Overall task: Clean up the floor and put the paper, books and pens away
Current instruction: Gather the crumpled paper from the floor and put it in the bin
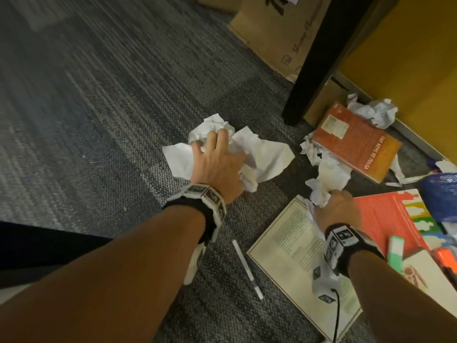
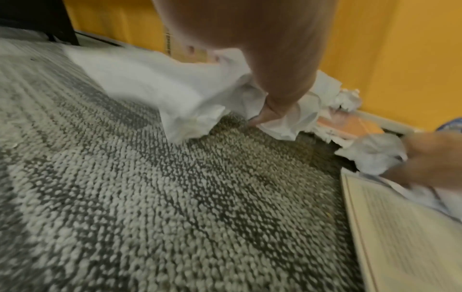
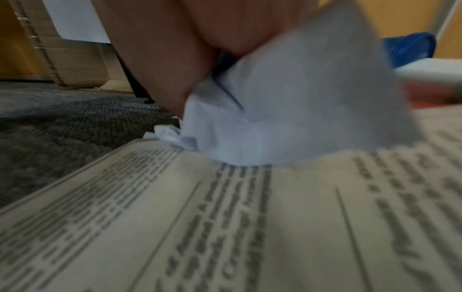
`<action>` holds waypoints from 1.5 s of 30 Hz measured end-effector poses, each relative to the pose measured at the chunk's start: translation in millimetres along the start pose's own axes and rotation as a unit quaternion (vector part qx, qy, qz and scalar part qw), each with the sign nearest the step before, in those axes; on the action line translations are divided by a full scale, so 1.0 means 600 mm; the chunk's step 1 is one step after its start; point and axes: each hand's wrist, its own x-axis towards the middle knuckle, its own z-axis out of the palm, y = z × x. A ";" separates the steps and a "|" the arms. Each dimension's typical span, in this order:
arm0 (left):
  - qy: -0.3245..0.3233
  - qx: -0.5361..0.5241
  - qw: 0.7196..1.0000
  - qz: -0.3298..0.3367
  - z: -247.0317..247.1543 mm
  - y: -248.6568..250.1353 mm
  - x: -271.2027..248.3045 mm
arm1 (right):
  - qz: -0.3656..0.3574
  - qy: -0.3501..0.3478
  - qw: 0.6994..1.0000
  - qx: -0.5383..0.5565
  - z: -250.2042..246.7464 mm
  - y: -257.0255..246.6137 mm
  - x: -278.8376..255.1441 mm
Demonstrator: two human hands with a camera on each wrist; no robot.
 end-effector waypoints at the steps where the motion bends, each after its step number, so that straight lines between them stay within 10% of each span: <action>1: -0.003 -0.009 1.000 -0.021 0.002 -0.008 0.002 | -0.017 0.023 0.999 0.024 0.005 0.005 -0.009; 10: -0.084 -0.029 0.988 -0.127 -0.008 -0.099 0.042 | -0.091 -0.077 0.990 0.080 0.045 0.053 -0.121; 26: -0.285 -0.105 0.952 -0.034 0.033 -0.131 0.078 | -0.046 -0.114 0.991 0.061 0.042 0.046 -0.083; 37: -0.271 -0.030 0.962 -0.014 0.047 -0.082 0.051 | -0.065 -0.147 0.985 0.062 0.042 0.041 -0.075; 45: -0.259 -0.094 0.959 0.061 0.023 -0.029 -0.016 | -0.127 -0.118 0.973 -0.153 -0.011 -0.001 -0.100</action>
